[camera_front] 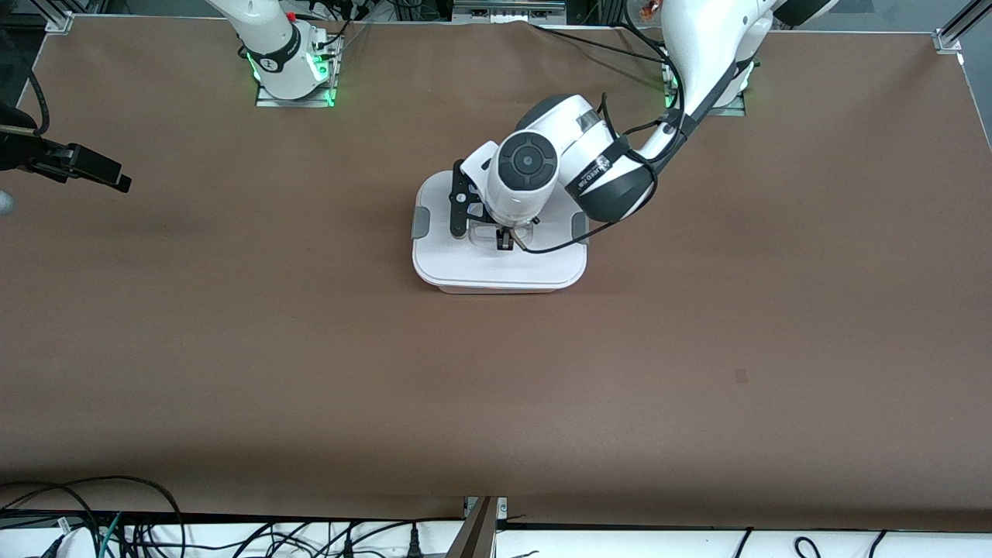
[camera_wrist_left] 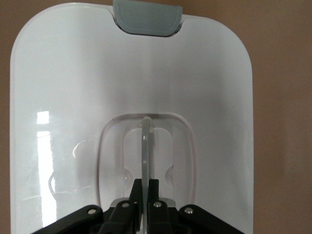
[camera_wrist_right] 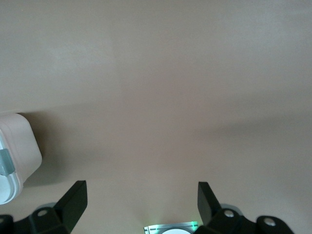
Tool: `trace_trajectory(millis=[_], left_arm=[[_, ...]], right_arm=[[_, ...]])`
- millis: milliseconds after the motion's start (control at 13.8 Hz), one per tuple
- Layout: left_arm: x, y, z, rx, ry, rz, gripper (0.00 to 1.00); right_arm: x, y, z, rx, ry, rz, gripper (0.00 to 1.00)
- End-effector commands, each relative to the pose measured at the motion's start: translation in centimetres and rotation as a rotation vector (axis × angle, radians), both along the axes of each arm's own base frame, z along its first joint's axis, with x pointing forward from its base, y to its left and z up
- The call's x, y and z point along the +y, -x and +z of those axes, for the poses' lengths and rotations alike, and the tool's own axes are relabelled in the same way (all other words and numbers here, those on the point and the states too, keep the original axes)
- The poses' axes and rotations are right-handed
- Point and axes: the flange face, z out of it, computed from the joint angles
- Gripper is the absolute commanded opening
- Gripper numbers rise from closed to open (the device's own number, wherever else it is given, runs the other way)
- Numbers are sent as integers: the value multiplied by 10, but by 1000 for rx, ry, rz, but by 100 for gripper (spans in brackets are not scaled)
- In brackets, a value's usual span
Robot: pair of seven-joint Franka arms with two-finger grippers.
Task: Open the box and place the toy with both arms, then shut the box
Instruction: 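Lower the lid onto the box with the left gripper while the right gripper withdraws, then open the left gripper and release the lid handle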
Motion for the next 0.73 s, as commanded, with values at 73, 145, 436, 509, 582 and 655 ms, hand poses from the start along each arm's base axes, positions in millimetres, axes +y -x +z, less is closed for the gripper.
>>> trace_trajectory(millis=[73, 145, 436, 509, 582, 655], left_arm=[[-5, 5, -7, -12, -33, -3, 0], [-5, 5, -9, -10, -34, -3, 0], [-5, 5, -10, -14, -41, -5, 35], [-2, 3, -8, -13, -42, 4, 99], [1, 1, -4, -15, -41, 9, 100], [7, -5, 1, -19, -41, 21, 100]], right_arm=[[4, -6, -9, 13, 21, 17, 100], [4, -8, -14, 22, 22, 17, 100], [5, -10, -14, 19, 17, 34, 100], [6, -10, -13, 17, 17, 34, 100], [6, -10, -13, 18, 16, 34, 100], [6, -10, -13, 18, 14, 34, 100]])
